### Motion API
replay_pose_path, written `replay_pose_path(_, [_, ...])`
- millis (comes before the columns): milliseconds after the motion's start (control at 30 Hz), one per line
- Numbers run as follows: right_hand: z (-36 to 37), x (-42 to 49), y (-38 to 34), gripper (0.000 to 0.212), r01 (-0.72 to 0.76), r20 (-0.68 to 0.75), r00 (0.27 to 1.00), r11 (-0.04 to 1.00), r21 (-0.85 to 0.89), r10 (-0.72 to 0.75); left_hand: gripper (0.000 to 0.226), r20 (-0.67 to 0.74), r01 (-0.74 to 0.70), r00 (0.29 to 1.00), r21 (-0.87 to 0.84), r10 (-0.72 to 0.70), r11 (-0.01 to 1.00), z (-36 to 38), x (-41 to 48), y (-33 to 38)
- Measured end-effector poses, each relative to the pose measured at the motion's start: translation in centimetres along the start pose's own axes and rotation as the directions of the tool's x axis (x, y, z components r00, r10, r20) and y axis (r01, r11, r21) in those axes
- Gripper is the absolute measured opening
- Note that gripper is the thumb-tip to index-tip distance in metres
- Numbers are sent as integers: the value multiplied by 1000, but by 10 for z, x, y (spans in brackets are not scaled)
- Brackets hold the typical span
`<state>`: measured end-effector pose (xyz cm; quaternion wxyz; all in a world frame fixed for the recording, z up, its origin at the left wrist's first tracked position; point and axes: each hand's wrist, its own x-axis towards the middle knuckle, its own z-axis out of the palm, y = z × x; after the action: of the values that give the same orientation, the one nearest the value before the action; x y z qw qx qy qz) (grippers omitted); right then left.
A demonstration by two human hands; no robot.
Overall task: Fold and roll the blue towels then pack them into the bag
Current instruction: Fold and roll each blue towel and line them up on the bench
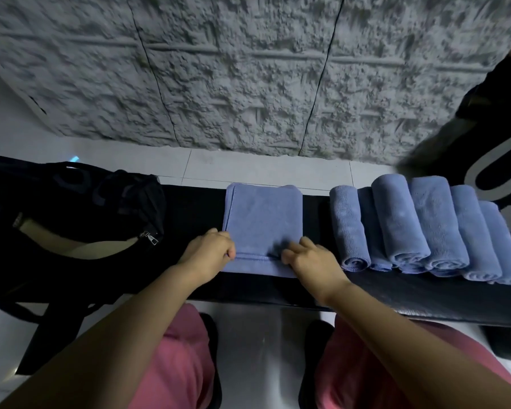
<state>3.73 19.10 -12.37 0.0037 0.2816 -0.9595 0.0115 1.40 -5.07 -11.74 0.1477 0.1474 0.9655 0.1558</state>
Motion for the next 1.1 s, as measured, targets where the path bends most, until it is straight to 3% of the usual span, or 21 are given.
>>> replay_pose_path(200, [5,-12,-4,35,11,3,1000,997,-79,-11,36,115,-81,991,121,67,989,2,-10,0])
replay_pose_path(267, [8,-12,-4,38,-78,36,996,995,-56,80,32,89,-73,994,99,64,992,7,-10,-1])
replay_pose_path(367, [7,-12,-1,32,-239,35,971,964,120,236,23,49,20,999,-66,-17,998,8,-7,-2])
replay_pose_path(500, [4,-9,6,35,-482,236,876,762,432,420,16,93,213,976,-245,-196,946,7,-1,-7])
replay_pose_path(600, [5,-5,14,30,-610,341,778,501,614,528,16,138,291,956,-349,-258,891,6,3,-10])
replay_pose_path(667, [3,-3,16,29,-648,402,734,386,657,548,16,173,338,941,-430,-291,837,7,4,-11])
replay_pose_path(733, [3,-2,16,30,-671,441,716,357,650,541,16,201,380,925,-471,-322,796,9,3,-12])
replay_pose_path(833, [4,-2,13,26,-663,419,736,440,605,532,18,174,365,931,-410,-321,836,12,3,-12])
replay_pose_path(933, [3,-3,10,21,-495,164,864,748,442,475,16,-23,199,977,-271,-213,942,8,1,-11])
replay_pose_path(1000, [3,-4,8,17,-305,-28,946,919,251,322,10,-113,58,990,-227,-85,972,7,0,-9])
replay_pose_path(1100, [5,-10,-1,22,-127,-117,984,989,73,135,8,-103,-3,995,-149,-12,989,5,-3,-5])
